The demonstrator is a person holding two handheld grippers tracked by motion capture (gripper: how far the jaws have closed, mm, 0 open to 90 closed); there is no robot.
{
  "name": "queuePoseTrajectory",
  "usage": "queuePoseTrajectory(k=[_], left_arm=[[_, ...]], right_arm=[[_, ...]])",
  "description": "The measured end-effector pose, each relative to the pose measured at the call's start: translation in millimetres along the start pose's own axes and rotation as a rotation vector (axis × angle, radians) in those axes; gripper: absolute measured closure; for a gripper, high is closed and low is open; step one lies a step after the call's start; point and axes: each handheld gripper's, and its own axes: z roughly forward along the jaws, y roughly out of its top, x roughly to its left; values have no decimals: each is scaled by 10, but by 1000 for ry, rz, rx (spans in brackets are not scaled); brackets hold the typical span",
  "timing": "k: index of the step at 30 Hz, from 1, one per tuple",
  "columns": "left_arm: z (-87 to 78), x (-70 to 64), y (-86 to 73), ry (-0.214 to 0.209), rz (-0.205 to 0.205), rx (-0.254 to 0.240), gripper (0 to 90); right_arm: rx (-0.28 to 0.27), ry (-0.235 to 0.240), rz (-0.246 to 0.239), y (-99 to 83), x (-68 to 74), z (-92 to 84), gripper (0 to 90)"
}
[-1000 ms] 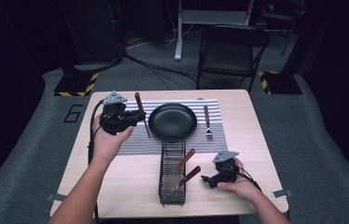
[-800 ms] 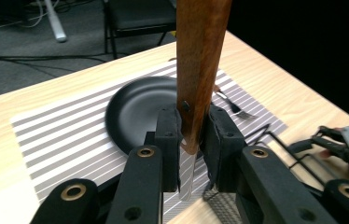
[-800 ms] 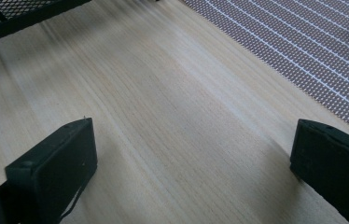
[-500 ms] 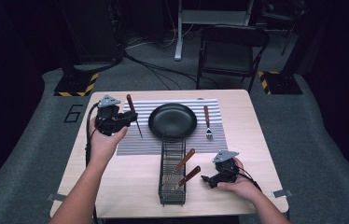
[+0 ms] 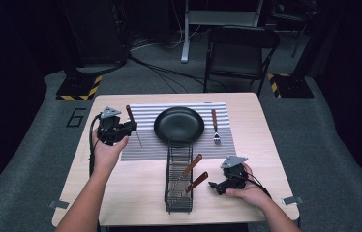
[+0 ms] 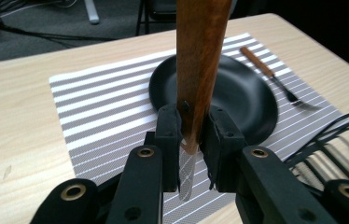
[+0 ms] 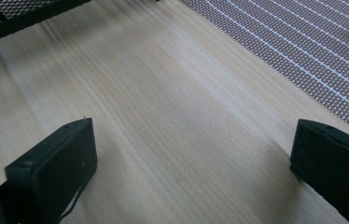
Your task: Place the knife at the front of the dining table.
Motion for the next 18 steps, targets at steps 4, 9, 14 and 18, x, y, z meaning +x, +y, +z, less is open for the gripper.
queuePoseTrajectory(k=[4,9,14,18], left_arm=[[87,53,-77,15,5,26,767],[185,137,-164,40,-13,45,768],[259,190,-219,61,-29,41,767],[298,209,-244,66,-36,36,767]], right_arm=[[-4,-1,1,-1,1,3,0],[0,0,0,0,0,0,0],[1,0,1,0,0,0,0],[1,0,0,0,0,-1,0]])
